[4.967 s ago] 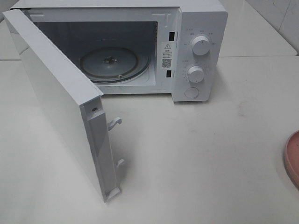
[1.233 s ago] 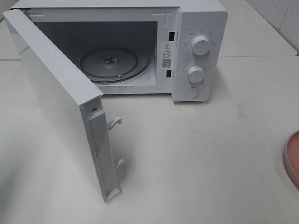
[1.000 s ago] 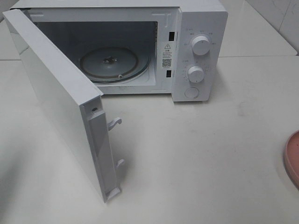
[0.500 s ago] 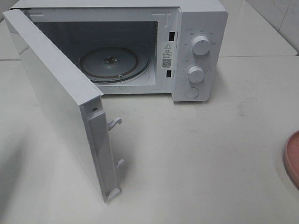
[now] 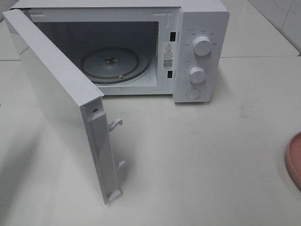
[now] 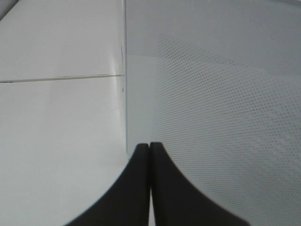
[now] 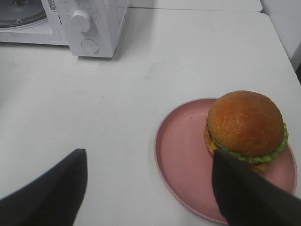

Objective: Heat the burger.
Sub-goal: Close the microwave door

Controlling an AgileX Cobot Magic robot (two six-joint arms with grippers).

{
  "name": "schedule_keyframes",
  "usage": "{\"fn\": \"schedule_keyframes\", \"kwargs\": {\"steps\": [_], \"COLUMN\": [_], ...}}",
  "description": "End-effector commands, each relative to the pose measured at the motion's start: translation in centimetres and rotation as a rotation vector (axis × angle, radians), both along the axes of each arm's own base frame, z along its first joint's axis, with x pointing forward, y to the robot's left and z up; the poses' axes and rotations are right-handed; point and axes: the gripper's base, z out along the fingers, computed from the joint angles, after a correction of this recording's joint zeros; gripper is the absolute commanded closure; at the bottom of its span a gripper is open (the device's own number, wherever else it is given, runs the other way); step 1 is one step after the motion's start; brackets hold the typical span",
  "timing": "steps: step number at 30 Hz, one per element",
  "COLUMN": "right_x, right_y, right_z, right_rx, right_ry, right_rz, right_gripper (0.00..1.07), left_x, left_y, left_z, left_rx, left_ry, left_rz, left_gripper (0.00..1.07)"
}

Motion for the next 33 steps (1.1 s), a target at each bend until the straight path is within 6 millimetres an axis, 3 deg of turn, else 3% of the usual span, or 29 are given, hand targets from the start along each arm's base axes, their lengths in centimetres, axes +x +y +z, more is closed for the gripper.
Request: {"fn": "schedule_keyframes", "kwargs": {"steps": [1, 10, 15, 18, 20, 23, 25, 31, 33], "right_x": [-0.4, -0.4, -0.4, -0.4, -0.4, -0.4, -0.4, -0.4, -0.4], "right_y": [0.0, 0.0, 0.0, 0.0, 0.0, 0.0, 0.0, 0.0, 0.0], "right_z": [-0.1, -0.1, -0.1, -0.1, -0.1, -0.1, -0.1, -0.1, -0.1], "right_rx": [-0.004, -0.004, -0.004, -0.004, -0.004, -0.004, -0.004, -0.004, -0.004], "right_ry": [-0.024, -0.024, -0.024, -0.024, -0.024, -0.024, -0.024, -0.024, -0.024], "right_rz": [-0.001, -0.001, -0.001, -0.001, -0.001, -0.001, -0.001, -0.001, -0.001], "right_gripper": [0.36, 0.36, 0.36, 0.36, 0.36, 0.36, 0.36, 0.36, 0.37], "left_x": [0.1, 1.2, 1.9, 2.0, 2.6, 2.8, 3.3, 3.8, 4.1], "left_y": [-1.2, -4.0, -6.6, -6.9, -8.5, -9.0, -10.9, -12.5, -14.2], "left_z": [-0.2, -0.7, -0.4, -0.3, -0.2, -0.1, 0.1, 0.3, 0.6], "left_rx": [-0.008, -0.005, 0.025, 0.024, 0.016, 0.016, 0.021, 0.007, 0.012], "left_ry": [-0.03, -0.033, -0.049, -0.048, -0.048, -0.051, -0.067, -0.069, -0.076], "left_rz": [-0.057, -0.079, -0.081, -0.073, -0.066, -0.072, -0.117, -0.128, -0.135], "left_gripper": [1.07, 1.07, 1.07, 1.07, 1.07, 1.07, 1.07, 1.07, 1.07]}}
